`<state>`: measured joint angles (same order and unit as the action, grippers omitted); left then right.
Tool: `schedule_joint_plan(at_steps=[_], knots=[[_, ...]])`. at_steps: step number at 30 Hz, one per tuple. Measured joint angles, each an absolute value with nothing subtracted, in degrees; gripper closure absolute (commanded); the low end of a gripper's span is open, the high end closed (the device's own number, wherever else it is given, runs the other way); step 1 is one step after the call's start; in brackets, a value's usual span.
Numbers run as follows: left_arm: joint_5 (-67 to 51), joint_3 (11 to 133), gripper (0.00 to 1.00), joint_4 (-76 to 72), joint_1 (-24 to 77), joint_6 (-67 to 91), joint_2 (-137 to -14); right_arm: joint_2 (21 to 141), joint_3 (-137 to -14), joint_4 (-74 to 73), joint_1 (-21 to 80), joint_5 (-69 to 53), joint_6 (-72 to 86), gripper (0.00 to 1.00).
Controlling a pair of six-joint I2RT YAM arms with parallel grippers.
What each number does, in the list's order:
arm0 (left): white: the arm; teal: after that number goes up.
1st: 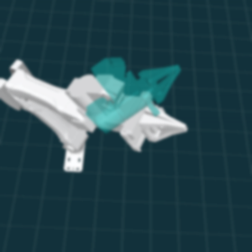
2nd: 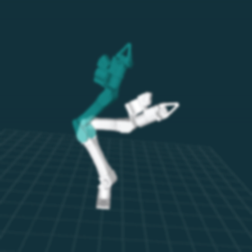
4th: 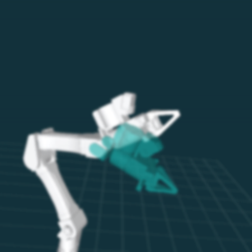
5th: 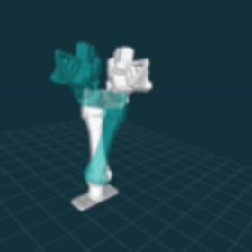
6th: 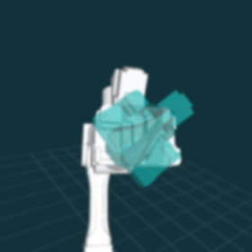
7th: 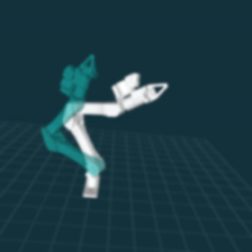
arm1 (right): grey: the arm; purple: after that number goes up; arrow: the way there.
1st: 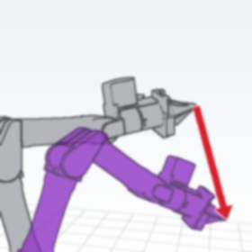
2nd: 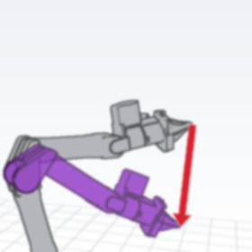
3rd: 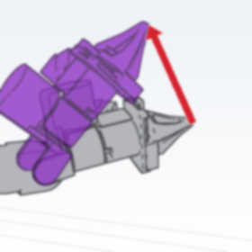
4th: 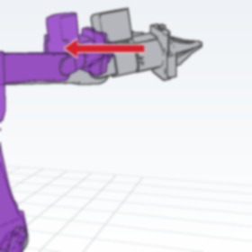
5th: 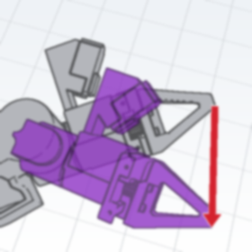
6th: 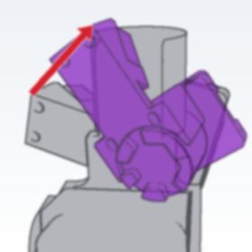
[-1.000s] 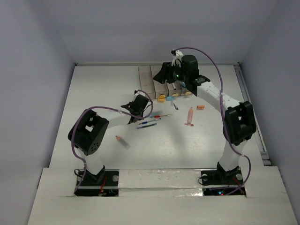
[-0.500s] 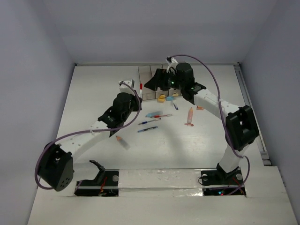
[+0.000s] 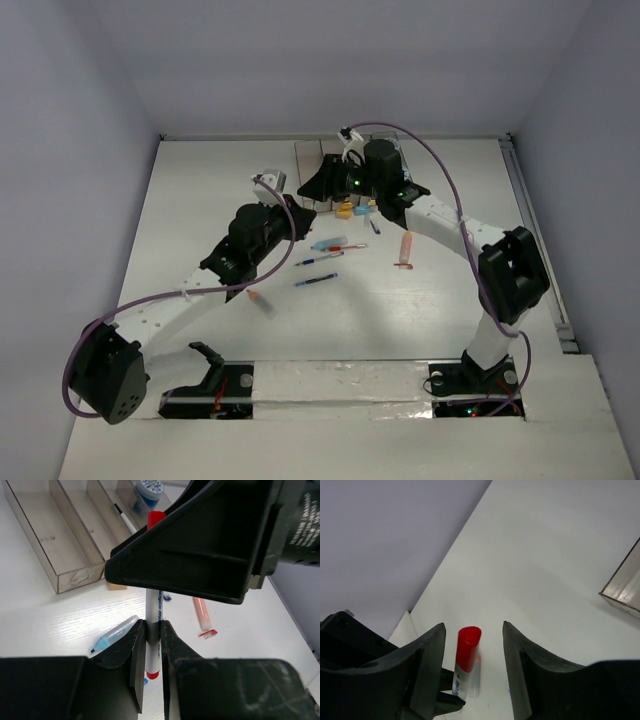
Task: Sort the stationery into containers
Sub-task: Place the pen in the storage box.
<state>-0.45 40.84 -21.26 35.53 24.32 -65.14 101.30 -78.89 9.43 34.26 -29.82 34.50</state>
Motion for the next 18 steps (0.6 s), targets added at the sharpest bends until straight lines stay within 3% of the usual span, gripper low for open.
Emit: schedule_joint_plan(at_steps=[4, 5, 7, 8, 9, 12, 18], knots=[[-0.43, 40.84, 1.0, -22.09, 35.53, 24.64, -64.42, 101.27, -78.85, 9.45, 34.35, -29.65, 34.94, 0.69], [-0.4, 40.84, 0.99, -22.06, 35.53, 24.75, -64.38, 101.27, -78.78, 9.5, 34.46, -29.58, 34.94, 0.87], [-0.64, 40.8, 0.77, -21.34, 35.53, 25.06, -64.47, 101.16, -78.76, 10.09, 34.65, -29.89, 35.73, 0.99], [-0.38, 40.8, 0.69, -21.19, 35.53, 25.23, -64.47, 100.9, -78.74, 9.8, 34.94, -29.5, 35.77, 1.0], [-0.32, 40.8, 0.52, -21.23, 35.53, 25.47, -64.4, 100.84, -78.74, 9.72, 35.14, -29.34, 35.55, 1.0], [-0.38, 40.84, 0.34, -21.43, 35.51, 26.15, -64.05, 100.95, -79.37, 8.43, 35.33, -28.03, 34.59, 1.0], [1.23, 41.39, 0.12, -15.84, 35.51, 27.03, -59.81, 103.44, -86.24, 4.19, 32.14, -26.37, 31.88, 1.0]])
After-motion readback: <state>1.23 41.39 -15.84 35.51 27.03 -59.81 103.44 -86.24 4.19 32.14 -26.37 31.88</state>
